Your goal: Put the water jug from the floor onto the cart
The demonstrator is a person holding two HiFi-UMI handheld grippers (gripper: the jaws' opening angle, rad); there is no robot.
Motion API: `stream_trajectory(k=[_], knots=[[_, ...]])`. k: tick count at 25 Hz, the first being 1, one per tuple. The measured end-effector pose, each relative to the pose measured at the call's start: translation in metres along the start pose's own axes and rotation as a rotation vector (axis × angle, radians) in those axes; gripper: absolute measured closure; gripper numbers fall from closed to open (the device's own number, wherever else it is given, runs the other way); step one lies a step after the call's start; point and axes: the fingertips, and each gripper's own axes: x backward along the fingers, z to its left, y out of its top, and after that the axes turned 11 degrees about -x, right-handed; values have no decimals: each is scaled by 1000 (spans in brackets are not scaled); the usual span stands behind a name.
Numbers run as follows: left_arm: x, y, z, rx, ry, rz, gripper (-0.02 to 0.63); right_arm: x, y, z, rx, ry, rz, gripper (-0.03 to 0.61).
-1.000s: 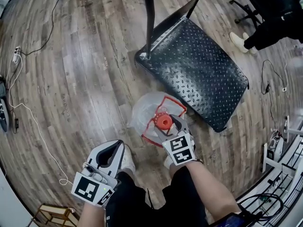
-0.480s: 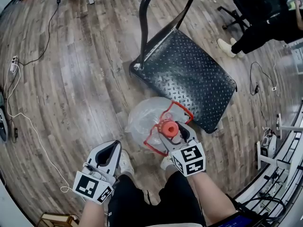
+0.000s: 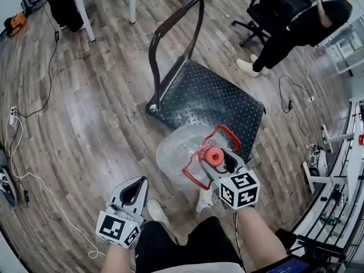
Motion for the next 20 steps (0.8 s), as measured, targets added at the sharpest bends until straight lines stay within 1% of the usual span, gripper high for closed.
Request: stream_trajectory(k=[4,7,9,13,20], knots=[[-12,29,-3,-54,-42,-10,615,16,22,-16,-61,-34,-30,272],[-24,50,-5,-70,-65,-15,615,23,32,-33,-100,-45,-35,272],[-35,63,-6,-72,-66,-25,615,24,39,-46,-112,-49,-34,272],[-62,81,-6,-90,-46,-30,615,18,53,-67,-105,-64,-30,272],[-122,105,-15,-83,-11,-26,615,0,70,-111,-59,-56,-9,272]])
